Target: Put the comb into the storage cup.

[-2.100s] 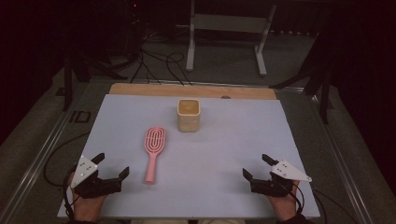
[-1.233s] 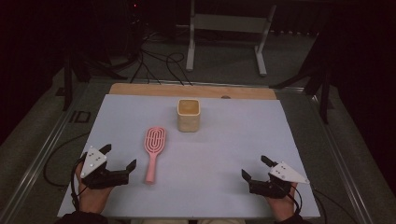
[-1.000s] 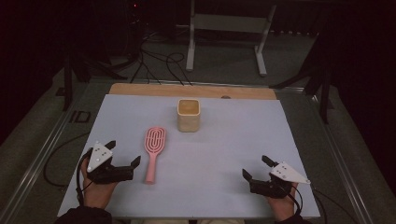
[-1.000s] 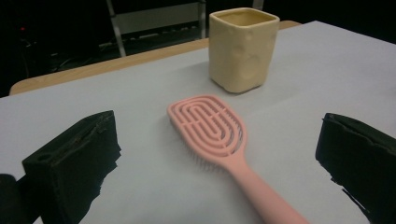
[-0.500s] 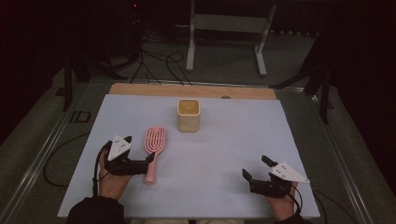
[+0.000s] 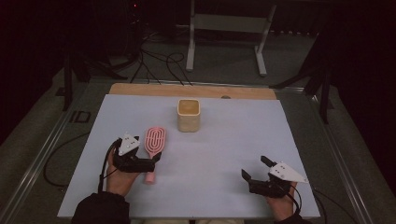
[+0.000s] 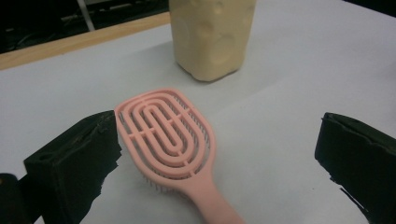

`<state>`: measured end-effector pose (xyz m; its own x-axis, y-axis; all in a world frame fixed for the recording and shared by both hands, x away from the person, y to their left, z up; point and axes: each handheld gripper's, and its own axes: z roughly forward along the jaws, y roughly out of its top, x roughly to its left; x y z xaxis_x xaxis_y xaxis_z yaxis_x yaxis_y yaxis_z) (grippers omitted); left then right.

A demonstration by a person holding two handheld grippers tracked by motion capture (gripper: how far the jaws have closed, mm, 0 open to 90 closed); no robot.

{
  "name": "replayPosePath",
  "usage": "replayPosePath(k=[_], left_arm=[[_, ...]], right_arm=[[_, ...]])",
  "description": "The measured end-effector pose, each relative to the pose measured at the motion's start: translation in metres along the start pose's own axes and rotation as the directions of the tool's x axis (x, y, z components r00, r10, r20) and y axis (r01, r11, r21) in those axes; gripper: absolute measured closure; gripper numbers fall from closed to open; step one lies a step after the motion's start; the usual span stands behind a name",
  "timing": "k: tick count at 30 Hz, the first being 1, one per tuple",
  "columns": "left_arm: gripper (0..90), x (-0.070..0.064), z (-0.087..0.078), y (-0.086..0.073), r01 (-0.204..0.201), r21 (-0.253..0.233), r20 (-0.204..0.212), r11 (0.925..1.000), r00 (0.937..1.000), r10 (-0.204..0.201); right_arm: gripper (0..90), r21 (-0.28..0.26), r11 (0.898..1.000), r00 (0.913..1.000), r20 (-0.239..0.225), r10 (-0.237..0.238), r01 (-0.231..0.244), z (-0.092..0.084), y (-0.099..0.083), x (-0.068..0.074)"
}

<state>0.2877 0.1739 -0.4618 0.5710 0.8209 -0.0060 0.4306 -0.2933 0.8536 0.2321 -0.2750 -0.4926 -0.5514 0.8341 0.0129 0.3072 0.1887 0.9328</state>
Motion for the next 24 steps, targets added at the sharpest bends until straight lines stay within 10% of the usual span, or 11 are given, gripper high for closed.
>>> replayPosePath(k=[24], left_arm=[[6.4, -0.014, 0.03, -0.006, 0.004, 0.123, 0.095, 0.9924, 0.9953, -0.016]], right_arm=[[8.7, 0.008, 1.0, 1.0, -0.003, -0.004, 0.004, 0.001, 0.0, 0.001]])
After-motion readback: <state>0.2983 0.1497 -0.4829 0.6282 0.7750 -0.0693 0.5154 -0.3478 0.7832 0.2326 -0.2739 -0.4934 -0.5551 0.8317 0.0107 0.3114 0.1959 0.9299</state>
